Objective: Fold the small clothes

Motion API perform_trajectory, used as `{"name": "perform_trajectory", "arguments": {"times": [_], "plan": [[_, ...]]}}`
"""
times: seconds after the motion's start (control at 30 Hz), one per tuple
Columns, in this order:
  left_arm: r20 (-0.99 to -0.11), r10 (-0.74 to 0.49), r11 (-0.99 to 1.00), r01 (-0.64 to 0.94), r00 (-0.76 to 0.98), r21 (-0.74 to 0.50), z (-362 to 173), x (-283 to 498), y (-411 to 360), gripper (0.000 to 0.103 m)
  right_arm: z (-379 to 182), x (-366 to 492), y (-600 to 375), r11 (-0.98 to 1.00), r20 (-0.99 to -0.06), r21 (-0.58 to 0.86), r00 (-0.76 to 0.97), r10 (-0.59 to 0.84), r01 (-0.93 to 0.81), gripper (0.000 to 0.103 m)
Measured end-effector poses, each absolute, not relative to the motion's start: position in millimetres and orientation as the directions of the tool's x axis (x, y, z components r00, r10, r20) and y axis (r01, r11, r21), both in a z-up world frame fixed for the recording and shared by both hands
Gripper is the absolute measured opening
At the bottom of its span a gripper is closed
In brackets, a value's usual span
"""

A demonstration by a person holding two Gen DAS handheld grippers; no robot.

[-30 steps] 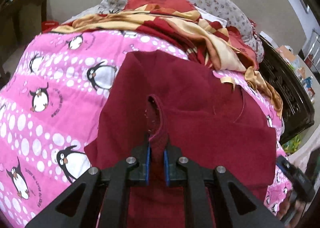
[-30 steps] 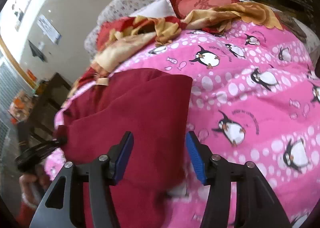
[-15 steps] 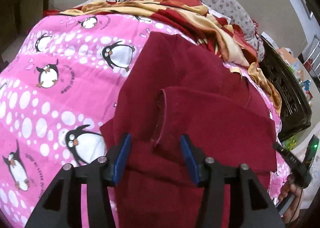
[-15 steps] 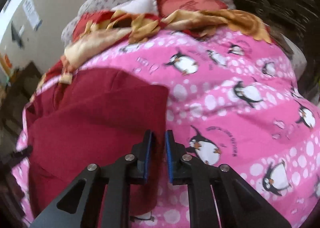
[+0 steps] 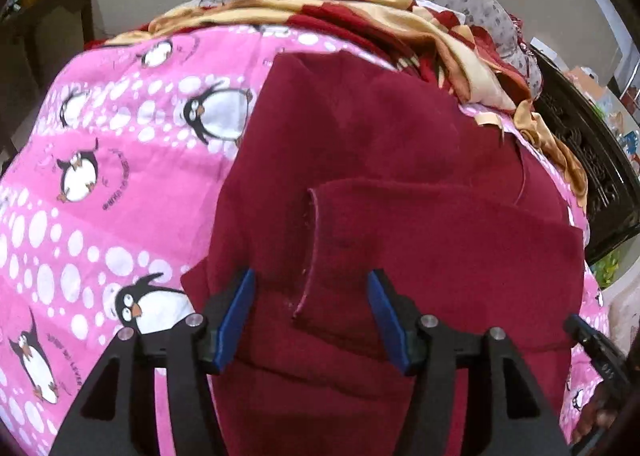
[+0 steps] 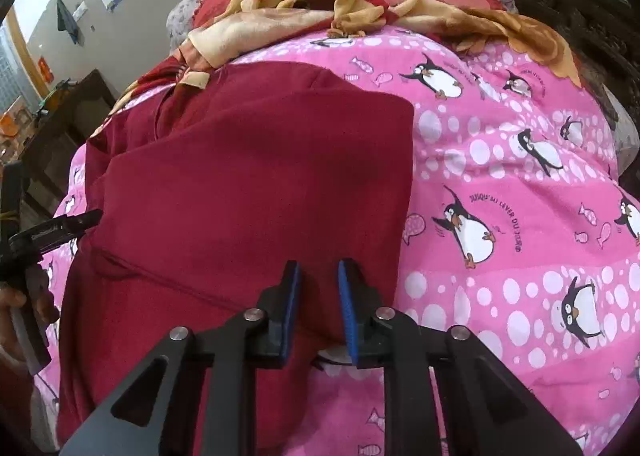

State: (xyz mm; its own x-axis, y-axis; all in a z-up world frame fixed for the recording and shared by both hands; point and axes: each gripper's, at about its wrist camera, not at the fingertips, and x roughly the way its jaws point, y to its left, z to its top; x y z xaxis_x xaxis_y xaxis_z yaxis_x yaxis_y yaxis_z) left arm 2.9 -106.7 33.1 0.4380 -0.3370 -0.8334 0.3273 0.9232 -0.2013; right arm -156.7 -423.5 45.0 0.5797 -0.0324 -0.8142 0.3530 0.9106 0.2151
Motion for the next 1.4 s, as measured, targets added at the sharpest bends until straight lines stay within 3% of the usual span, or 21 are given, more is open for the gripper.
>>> {"name": "perform_trajectory", "arguments": {"times": [0.27,0.47,0.77,1.07,1.23,1.4], "plan": [[-0.818,-0.329,0.933,0.299,0.471,-0.202,43,20,-108,0.062,84,-123,-413,0.927,-0.754,0.196,0.654,-0.065,0.319,0.035],[-0.838,-0.263,0.941,0.32,0.478,-0.113,29,26,-122,0.066,54,-78,-437,0.898,-0.793,0.158,0.595,-0.132,0.41,0.035],[-0.835,-0.256,0.94,0.326,0.488,-0.098,37,12,-118,0.066,82,-121,-420,0.916,-0.786,0.161,0.609,-0.107,0.369,0.039],[-0.826,-0.249,0.936,0.345,0.507,-0.07,56,-21,-115,0.066,53,-144,-411,0.918,-0.838,0.099,0.53,-0.131,0.384,0.04],[-0.815,-0.27,0.924,0.376,0.513,-0.069,71,-48,-106,0.066,81,-163,-395,0.921,-0.805,0.216,0.593,-0.019,0.323,0.045],[-0.823,-0.342,0.908,0.385,0.454,-0.165,78,-75,-69,0.068,114,-193,-339,0.959,-0.764,0.255,0.634,0.12,0.126,0.051]]}}
